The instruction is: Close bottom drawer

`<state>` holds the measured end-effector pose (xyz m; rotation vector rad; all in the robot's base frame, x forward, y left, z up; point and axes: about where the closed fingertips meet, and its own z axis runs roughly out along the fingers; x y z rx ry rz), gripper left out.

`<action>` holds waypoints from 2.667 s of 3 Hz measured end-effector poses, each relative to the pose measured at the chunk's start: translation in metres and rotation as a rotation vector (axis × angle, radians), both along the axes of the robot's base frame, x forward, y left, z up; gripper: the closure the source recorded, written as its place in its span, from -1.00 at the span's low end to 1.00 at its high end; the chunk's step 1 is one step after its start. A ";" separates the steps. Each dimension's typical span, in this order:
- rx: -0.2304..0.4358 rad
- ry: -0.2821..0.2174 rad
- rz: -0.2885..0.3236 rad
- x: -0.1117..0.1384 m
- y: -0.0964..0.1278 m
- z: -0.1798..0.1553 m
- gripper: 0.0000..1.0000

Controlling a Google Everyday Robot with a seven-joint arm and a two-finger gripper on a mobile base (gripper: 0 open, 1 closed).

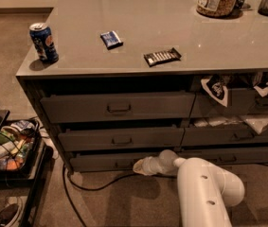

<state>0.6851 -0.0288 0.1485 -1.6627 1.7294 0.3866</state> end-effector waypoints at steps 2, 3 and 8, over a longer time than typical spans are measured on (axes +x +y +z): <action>0.034 -0.034 -0.013 0.018 0.014 -0.017 1.00; 0.034 -0.034 -0.013 0.018 0.014 -0.017 1.00; -0.083 -0.108 -0.158 -0.046 -0.158 0.121 1.00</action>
Offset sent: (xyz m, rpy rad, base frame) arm 0.0349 0.0100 -0.0135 0.0526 -0.0480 -0.0258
